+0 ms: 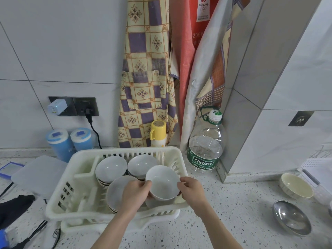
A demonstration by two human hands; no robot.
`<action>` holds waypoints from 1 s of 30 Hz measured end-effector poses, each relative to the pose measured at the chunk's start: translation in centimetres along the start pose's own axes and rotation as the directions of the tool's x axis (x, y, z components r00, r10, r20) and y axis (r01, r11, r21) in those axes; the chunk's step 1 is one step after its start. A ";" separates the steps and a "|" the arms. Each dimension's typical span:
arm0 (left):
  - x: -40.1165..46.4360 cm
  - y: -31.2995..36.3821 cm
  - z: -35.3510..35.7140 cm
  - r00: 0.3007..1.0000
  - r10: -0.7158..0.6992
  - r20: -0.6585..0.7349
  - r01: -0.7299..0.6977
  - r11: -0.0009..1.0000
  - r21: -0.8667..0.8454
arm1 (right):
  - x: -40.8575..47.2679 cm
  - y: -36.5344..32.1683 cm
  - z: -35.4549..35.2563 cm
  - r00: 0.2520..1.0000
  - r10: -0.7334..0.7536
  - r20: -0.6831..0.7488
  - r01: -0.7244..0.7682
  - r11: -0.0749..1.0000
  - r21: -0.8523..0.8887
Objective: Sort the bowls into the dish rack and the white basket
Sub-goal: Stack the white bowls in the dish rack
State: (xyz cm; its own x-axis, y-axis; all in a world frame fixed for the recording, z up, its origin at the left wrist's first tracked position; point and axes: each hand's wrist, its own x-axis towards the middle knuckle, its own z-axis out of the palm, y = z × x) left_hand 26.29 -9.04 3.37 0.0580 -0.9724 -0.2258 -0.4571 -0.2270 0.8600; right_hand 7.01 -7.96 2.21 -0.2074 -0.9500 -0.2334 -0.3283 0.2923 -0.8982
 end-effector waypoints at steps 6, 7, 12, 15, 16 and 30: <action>0.1 -0.1 -0.1 0.997 0.079 0.006 -0.078 0.966 0.248 | 0.2 0.4 0.4 0.999 -0.008 -0.048 0.003 0.994 -0.111; 0.0 -0.1 -0.1 0.996 0.091 -0.017 -0.083 0.961 0.265 | 0.2 0.4 0.4 0.998 -0.008 -0.058 0.001 0.993 -0.116; -0.8 -0.9 0.2 0.998 0.055 0.005 -0.054 0.968 0.244 | 0.5 0.5 1.0 0.993 -0.062 -0.102 0.040 0.977 -0.209; -1.5 -1.3 0.3 0.999 0.000 0.034 -0.006 0.980 0.198 | 0.6 0.4 1.3 0.995 -0.053 -0.090 0.026 0.961 -0.277; -1.7 -1.5 0.4 0.999 -0.010 0.047 0.001 0.982 0.190 | 0.6 0.3 1.3 0.996 -0.044 -0.072 0.020 0.953 -0.303; -2.8 -2.3 1.0 0.986 -0.096 0.133 0.090 0.995 0.052 | 1.0 -1.0 2.3 0.997 0.075 0.021 -0.045 0.777 -0.628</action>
State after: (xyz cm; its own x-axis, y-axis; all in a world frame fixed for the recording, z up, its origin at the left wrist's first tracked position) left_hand 26.29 -5.74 1.52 -0.0171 -0.9302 -0.3667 -0.4955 -0.3107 0.8111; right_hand 9.29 -9.41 2.00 -0.2117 -0.9277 -0.3076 -0.8246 0.3385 -0.4532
